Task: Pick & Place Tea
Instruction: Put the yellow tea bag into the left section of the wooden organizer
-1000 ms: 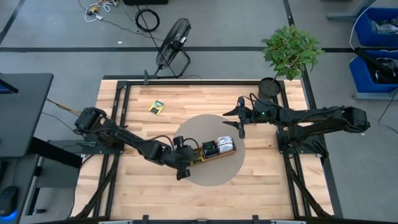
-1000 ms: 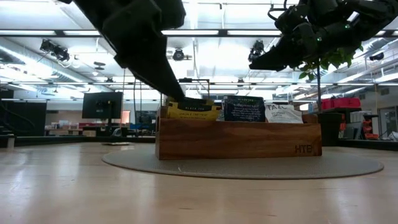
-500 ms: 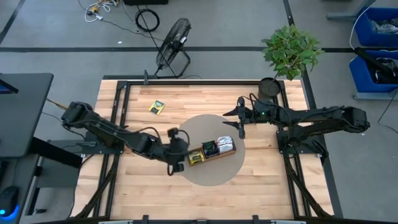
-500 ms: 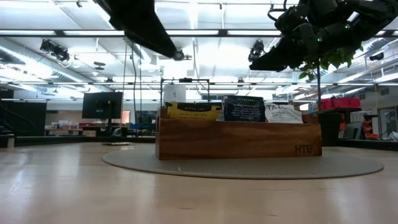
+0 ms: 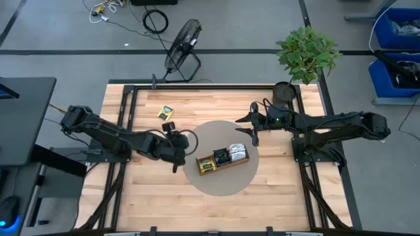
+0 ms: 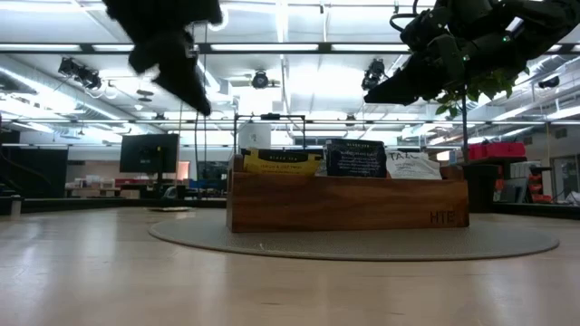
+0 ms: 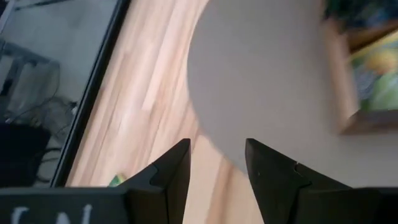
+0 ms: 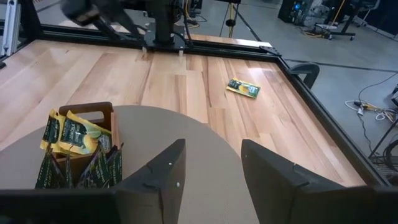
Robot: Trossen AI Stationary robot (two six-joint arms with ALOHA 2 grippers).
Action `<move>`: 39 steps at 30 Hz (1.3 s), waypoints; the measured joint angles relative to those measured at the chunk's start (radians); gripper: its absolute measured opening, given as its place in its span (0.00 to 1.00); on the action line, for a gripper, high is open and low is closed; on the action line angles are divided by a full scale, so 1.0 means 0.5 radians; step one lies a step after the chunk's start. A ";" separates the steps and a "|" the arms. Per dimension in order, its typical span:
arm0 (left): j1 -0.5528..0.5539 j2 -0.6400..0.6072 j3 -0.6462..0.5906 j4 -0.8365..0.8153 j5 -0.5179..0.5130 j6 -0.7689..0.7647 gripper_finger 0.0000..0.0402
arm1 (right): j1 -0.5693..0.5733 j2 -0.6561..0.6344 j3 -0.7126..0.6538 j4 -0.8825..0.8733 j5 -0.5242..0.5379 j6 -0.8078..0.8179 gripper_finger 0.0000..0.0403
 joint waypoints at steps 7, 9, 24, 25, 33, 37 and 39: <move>0.196 -0.024 -0.271 -0.018 0.003 0.057 0.39 | 0.021 0.000 0.000 -0.018 -0.001 -0.005 0.41; 0.256 -0.023 -0.339 -0.039 0.012 0.070 0.39 | 0.027 0.000 0.000 -0.030 -0.001 -0.006 0.41; 1.055 -0.025 -0.548 0.104 0.716 0.702 0.40 | 0.056 0.000 0.000 -0.046 -0.001 -0.007 0.41; 1.109 -0.025 -0.548 0.106 0.744 0.735 0.40 | 0.062 0.000 0.000 -0.046 -0.001 -0.007 0.41; 1.412 -0.017 -0.548 0.200 0.802 1.028 0.54 | 0.073 0.007 0.000 -0.047 -0.001 -0.006 0.41; 1.520 -0.017 -0.548 0.230 0.831 1.108 0.64 | 0.073 0.019 0.002 -0.050 -0.001 -0.007 0.41; 1.572 -0.017 -0.548 0.227 0.873 1.149 0.67 | 0.072 0.027 0.002 -0.041 -0.001 -0.008 0.41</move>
